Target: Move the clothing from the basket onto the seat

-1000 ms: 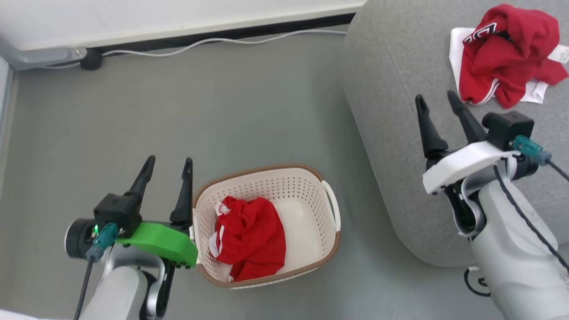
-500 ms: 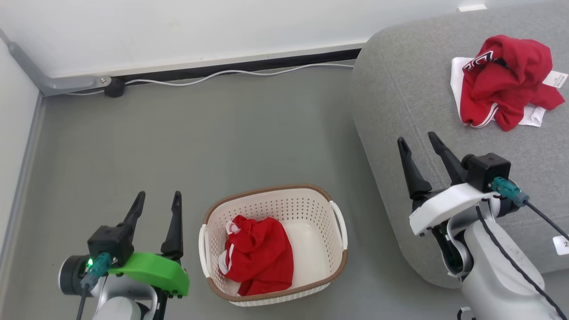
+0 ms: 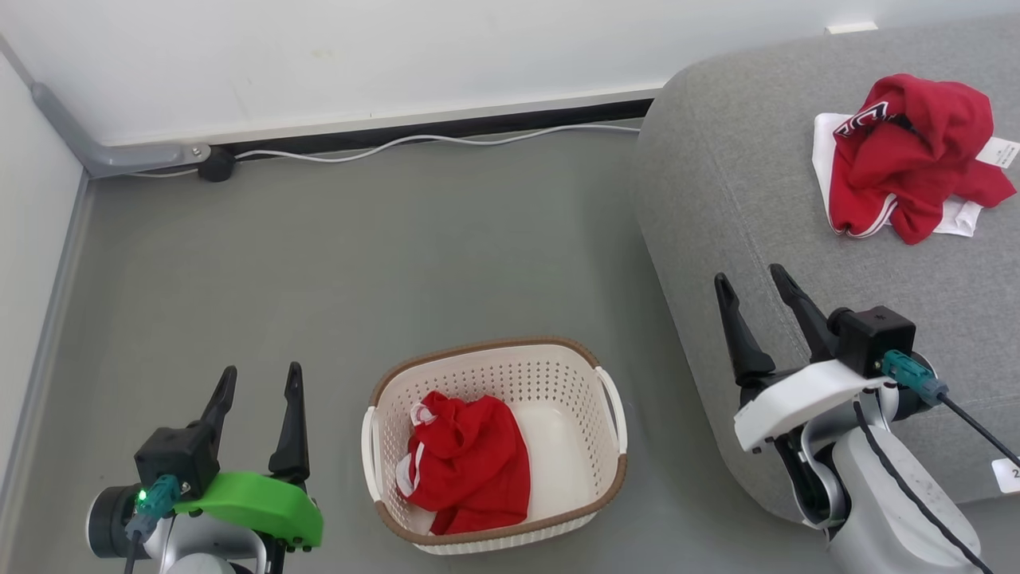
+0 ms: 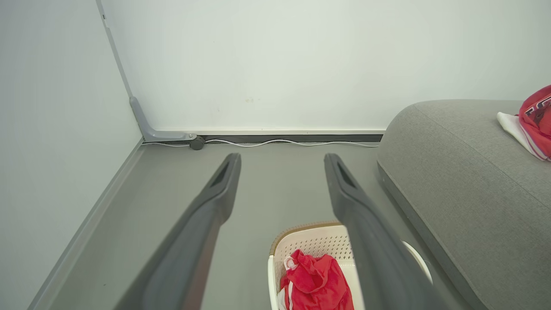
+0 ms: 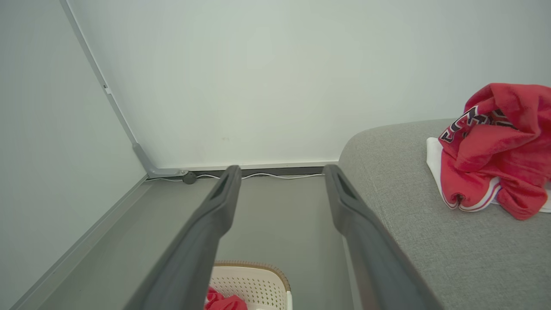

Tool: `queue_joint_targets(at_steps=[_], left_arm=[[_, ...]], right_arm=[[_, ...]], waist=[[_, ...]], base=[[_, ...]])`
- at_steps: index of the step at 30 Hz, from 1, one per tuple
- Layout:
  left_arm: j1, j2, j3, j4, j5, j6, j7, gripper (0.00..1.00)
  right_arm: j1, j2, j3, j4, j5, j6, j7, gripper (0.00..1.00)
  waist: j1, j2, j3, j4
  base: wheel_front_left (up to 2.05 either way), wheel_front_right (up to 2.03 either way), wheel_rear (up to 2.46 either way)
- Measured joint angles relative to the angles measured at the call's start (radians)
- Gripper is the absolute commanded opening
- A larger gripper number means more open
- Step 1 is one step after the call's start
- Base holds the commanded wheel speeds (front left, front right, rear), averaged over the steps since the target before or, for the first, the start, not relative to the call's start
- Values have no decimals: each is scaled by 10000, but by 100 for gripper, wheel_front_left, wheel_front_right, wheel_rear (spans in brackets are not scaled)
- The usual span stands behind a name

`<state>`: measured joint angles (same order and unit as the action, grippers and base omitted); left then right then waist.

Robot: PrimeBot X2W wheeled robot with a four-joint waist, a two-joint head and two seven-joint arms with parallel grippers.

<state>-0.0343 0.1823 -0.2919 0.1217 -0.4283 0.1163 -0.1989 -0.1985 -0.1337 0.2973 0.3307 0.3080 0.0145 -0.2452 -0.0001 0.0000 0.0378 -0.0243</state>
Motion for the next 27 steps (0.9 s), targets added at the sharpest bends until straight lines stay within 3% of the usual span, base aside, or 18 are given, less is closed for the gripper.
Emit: queue_joint_targets(at_steps=[27], left_arm=[[205,-205,270,-339,209,75,132,100]], right_arm=[[645,-199,8,-1246,0,-251,589,100]], waist=[[1,0,77,104]], base=[[0,0,0]])
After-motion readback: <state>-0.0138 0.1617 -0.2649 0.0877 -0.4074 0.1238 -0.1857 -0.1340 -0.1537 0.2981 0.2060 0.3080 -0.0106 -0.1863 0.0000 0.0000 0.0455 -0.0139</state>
